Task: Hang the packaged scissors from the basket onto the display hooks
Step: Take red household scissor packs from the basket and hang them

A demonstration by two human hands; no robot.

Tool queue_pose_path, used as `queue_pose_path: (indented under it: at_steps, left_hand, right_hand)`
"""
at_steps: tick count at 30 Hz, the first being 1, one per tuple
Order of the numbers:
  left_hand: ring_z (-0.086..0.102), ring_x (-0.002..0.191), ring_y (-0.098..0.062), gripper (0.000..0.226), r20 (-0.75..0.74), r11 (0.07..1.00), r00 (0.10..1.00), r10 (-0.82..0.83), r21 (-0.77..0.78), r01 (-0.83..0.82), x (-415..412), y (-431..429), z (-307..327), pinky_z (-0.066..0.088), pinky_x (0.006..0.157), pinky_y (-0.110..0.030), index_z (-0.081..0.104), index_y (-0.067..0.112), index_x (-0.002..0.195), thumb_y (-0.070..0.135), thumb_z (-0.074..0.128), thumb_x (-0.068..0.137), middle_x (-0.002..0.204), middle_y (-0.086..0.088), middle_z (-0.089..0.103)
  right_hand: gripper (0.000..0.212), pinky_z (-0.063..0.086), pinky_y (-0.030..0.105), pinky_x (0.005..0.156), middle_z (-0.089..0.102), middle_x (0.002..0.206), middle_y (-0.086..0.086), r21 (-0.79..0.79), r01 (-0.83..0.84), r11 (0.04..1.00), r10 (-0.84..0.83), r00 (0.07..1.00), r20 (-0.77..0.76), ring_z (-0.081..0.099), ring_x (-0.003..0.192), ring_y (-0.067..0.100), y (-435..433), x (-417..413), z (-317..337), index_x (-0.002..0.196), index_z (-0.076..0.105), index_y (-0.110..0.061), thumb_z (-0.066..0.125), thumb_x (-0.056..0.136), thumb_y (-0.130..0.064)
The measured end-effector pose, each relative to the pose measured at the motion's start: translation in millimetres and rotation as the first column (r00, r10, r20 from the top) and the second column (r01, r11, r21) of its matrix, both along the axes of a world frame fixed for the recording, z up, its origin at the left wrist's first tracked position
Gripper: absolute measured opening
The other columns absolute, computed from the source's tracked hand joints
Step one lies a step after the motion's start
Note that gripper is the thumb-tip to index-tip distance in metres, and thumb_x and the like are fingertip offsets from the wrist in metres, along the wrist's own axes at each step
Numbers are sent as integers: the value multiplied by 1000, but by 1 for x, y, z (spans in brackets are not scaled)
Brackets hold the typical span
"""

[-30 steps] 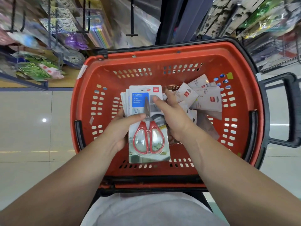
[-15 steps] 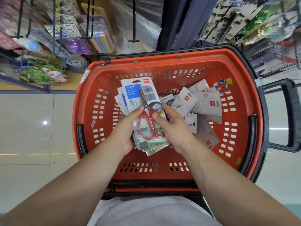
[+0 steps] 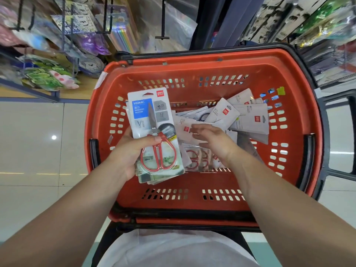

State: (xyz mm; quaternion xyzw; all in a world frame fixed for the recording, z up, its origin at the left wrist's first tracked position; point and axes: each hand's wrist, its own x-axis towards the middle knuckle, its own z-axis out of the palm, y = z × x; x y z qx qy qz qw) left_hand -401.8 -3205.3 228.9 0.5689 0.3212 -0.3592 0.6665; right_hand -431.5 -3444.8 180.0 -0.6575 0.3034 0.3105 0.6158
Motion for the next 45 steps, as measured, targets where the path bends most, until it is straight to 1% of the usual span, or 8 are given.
queue_pose_path:
  at_steps: [5, 9, 13, 18, 30, 36, 40, 45]
  left_hand:
    - [78, 101, -33, 90, 69, 997, 996, -50, 66, 45, 1, 23, -4, 62, 83, -51, 60, 20, 139, -1, 89, 56, 117, -11, 78]
    - [78, 102, -32, 84, 79, 992, 996, -49, 119, 40, -3, 28, -14, 62, 85, -51, 63, 19, 136, -1, 89, 58, 115, -9, 79]
    - [78, 101, -31, 77, 69, 988, 997, -34, 151, 23, -7, 31, -24, 61, 88, -52, 63, 20, 135, -8, 86, 67, 115, -7, 80]
    - [79, 101, -29, 73, 85, 986, 996, -17, 165, 3, -12, 30, -24, 62, 86, -50, 62, 19, 136, -9, 83, 72, 115, -6, 80]
    - [79, 99, -30, 69, 80, 986, 996, 48, 157, -60, -13, 23, -7, 62, 85, -52, 62, 25, 131, -7, 83, 75, 113, -5, 80]
    - [80, 95, -28, 69, 70, 986, 996, 52, 153, -63, -11, 17, -7, 63, 78, -48, 61, 25, 133, -6, 83, 76, 112, -4, 80]
    - [80, 94, -27, 64, 74, 987, 996, 40, 150, -51, -11, 13, -4, 62, 79, -47, 64, 25, 128, -6, 83, 76, 110, -3, 81]
    - [80, 92, -27, 63, 83, 987, 995, 52, 146, -64, -11, 16, 7, 62, 75, -45, 64, 25, 128, -7, 82, 77, 108, -3, 81]
  right_hand:
    - [57, 46, 28, 95, 51, 153, 8, -363, -681, 636, 611, 731, -304, 57, 118, 21, -10, -4, -57, 151, 51, -16, 64, 100, -36]
    - [60, 47, 41, 107, 55, 145, 6, -498, -810, 310, 744, 532, -403, 52, 133, 29, -2, 1, -76, 143, 59, -23, 66, 93, -55]
    - [56, 54, 40, 97, 65, 127, 7, -527, -818, 231, 775, 482, -409, 60, 118, 29, 8, 4, -85, 129, 65, -21, 69, 88, -59]
    - [44, 50, 34, 92, 62, 129, 7, -467, -821, 330, 787, 512, -343, 58, 119, 29, 5, 6, -84, 128, 63, -16, 74, 93, -41]
    - [37, 46, 34, 101, 60, 139, 15, -505, -827, 247, 769, 485, -417, 57, 126, 32, -47, 10, -39, 135, 60, -8, 61, 103, -25]
    - [29, 44, 30, 86, 65, 129, 15, -469, -794, 386, 647, 595, -477, 62, 115, 29, -69, 11, -5, 127, 63, -5, 54, 106, -24]
    - [24, 45, 24, 57, 65, 94, 2, -315, -732, 604, 589, 676, -443, 59, 73, 14, -59, 5, 6, 121, 64, -12, 66, 97, -18]
    - [25, 47, 29, 72, 69, 107, 0, -242, -836, 493, 696, 545, -468, 62, 92, 12, -41, -4, 5, 119, 65, -19, 63, 96, -30]
